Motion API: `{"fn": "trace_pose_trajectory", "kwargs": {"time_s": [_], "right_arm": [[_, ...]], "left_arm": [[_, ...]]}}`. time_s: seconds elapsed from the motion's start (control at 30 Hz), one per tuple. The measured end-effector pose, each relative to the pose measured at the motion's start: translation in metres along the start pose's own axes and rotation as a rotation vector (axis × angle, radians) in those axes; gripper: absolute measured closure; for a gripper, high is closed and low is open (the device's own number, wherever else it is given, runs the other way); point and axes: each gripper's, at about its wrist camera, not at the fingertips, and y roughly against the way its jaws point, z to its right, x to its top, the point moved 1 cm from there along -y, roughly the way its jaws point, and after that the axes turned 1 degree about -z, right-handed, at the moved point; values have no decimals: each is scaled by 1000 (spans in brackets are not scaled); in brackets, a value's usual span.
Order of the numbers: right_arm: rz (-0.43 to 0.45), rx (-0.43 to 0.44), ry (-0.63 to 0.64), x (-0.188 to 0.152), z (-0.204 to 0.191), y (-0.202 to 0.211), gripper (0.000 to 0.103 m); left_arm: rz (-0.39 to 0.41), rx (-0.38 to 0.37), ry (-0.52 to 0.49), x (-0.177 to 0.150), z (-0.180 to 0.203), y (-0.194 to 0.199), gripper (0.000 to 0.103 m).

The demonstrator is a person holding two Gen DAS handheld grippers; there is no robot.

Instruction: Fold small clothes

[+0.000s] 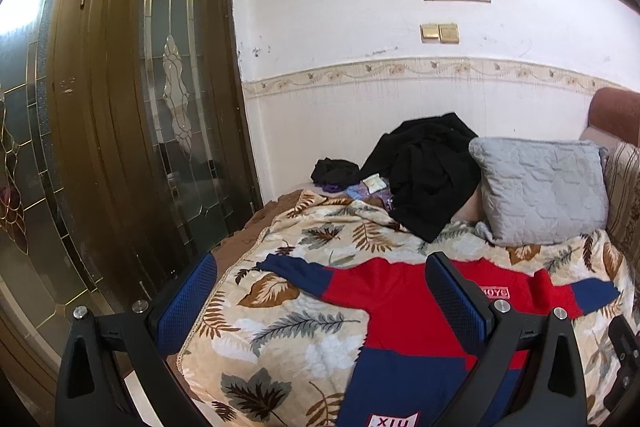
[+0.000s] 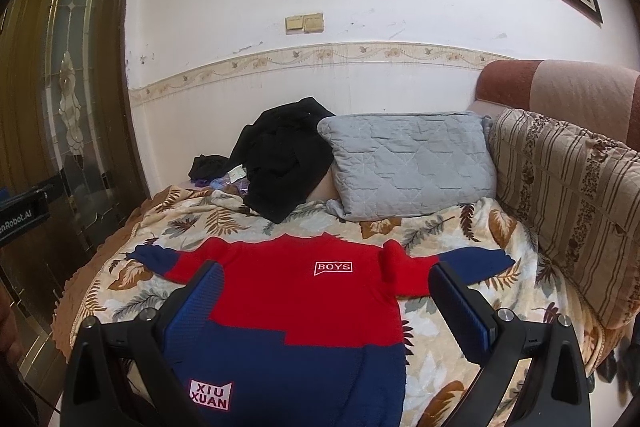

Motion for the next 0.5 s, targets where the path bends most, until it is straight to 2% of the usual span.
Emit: {"fn": "trace_pose_trajectory", "kwargs": {"time_s": [0.13,0.5], "right_arm": [[-12,-8,0,-2,-1,-2,0],[-33,-27,-27,-4,11,-11,0]], "left_arm": [[-34,-31,-23,-8,9,-7,0],[-30,-105,-89,-16,47,-6,0]]}}
